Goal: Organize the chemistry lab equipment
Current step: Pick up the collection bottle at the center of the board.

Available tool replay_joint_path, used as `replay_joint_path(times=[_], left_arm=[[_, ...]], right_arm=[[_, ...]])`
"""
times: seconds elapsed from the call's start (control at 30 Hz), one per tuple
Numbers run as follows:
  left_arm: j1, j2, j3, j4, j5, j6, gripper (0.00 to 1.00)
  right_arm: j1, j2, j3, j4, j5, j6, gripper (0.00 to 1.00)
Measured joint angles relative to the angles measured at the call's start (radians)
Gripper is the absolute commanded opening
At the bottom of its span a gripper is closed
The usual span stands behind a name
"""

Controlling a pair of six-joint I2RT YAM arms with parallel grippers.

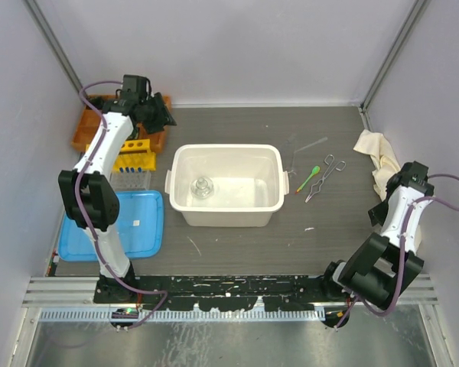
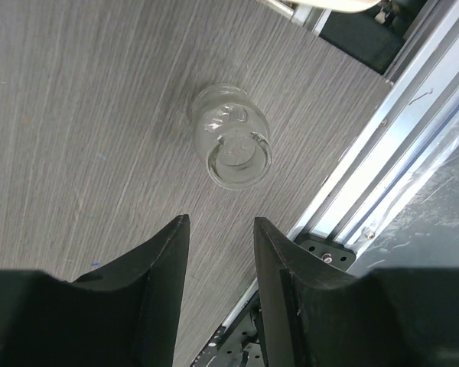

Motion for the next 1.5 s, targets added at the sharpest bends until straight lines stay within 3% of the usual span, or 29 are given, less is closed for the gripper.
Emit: replay_joint_path(times=[0.53,0.93,1.5], left_arm=[[0.009,0.029,0.002,0.000,0.039,-0.026,0.48],[0.013,0.051,0.002,0.000,0.063,-0.048,0.48],[0.015,0.061,0.002,0.002,0.086,-0.068,0.47]], right_arm=[[-0.037,0.089,-0.065,0.102,-0.050,0.000,0.45],[-0.038,0.067,-0.046,0.082,-0.099,0.001,0.44],[-0.038,0.073,0.014,0.071,-0.030,-0.007,0.44]])
